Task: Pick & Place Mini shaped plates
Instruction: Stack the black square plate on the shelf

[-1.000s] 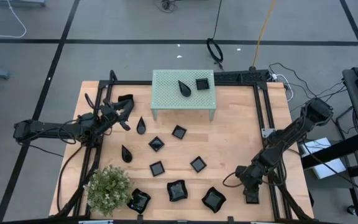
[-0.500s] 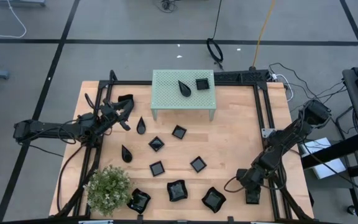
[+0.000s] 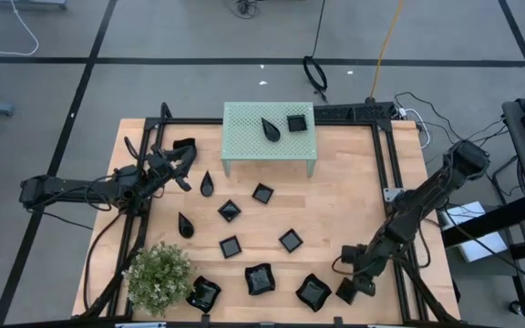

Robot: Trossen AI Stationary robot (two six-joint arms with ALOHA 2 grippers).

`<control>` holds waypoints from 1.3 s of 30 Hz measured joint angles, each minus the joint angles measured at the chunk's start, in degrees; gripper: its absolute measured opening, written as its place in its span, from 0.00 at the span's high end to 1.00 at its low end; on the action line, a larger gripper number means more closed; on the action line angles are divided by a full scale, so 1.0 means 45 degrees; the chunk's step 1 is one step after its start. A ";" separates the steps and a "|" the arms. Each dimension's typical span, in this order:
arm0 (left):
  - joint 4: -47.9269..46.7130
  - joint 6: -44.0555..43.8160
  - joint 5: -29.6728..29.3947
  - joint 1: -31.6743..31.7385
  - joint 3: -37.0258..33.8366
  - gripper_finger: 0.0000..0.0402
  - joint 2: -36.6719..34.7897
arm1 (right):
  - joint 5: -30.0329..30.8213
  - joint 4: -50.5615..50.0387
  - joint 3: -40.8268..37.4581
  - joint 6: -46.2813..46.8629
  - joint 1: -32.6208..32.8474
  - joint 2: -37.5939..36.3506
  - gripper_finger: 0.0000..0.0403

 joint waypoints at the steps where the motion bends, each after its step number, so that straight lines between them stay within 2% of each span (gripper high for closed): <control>1: -0.0008 -0.0001 0.0001 0.0003 0.0000 0.57 0.0003 | 0.0647 -0.0021 0.0000 -0.0411 -0.0123 -0.0268 1.00; 5: -0.0008 0.0002 0.0000 0.0005 0.0000 0.57 0.0003 | 0.3846 -0.0163 0.0007 -0.1849 -0.1085 -0.1412 1.00; 8: -0.0005 0.0002 0.0005 0.0000 0.0002 0.57 0.0003 | 0.5976 -0.0244 0.0010 -0.3339 -0.2586 -0.2120 1.00; 10: 0.0002 -0.0003 0.0000 0.0000 0.0000 0.57 -0.0002 | 0.6880 -0.0210 0.0010 -0.4491 -0.3939 -0.2437 1.00; 12: -0.0007 0.0002 0.0004 0.0004 0.0000 0.57 0.0003 | 0.7051 0.0070 0.0010 -0.5831 -0.5575 -0.2621 1.00; 16: -0.0001 0.0001 0.0003 0.0003 0.0000 0.57 0.0001 | 0.6329 0.0627 0.0342 -0.7766 -0.8906 -0.2625 1.00; 21: 0.0002 0.0002 0.0003 0.0005 0.0000 0.57 -0.0002 | 0.5117 0.1735 0.1253 -0.8464 -1.2372 -0.2625 1.00; 25: 0.0002 0.0000 0.0000 0.0003 0.0000 0.57 0.0002 | 0.3229 0.2651 0.2111 -0.8977 -1.4429 -0.2519 1.00; 29: 0.0001 0.0002 0.0004 0.0004 0.0001 0.57 -0.0001 | 0.1703 0.2690 0.3005 -0.9221 -1.5688 -0.1938 1.00; 36: -0.0003 0.0002 0.0005 0.0000 0.0000 0.57 0.0003 | 0.0243 0.4728 0.3491 -1.0494 -1.6380 -0.0559 1.00; 39: -0.0003 -0.0002 0.0002 0.0001 0.0000 0.57 0.0002 | 0.0135 0.4875 0.3492 -1.0214 -1.6630 -0.0271 1.00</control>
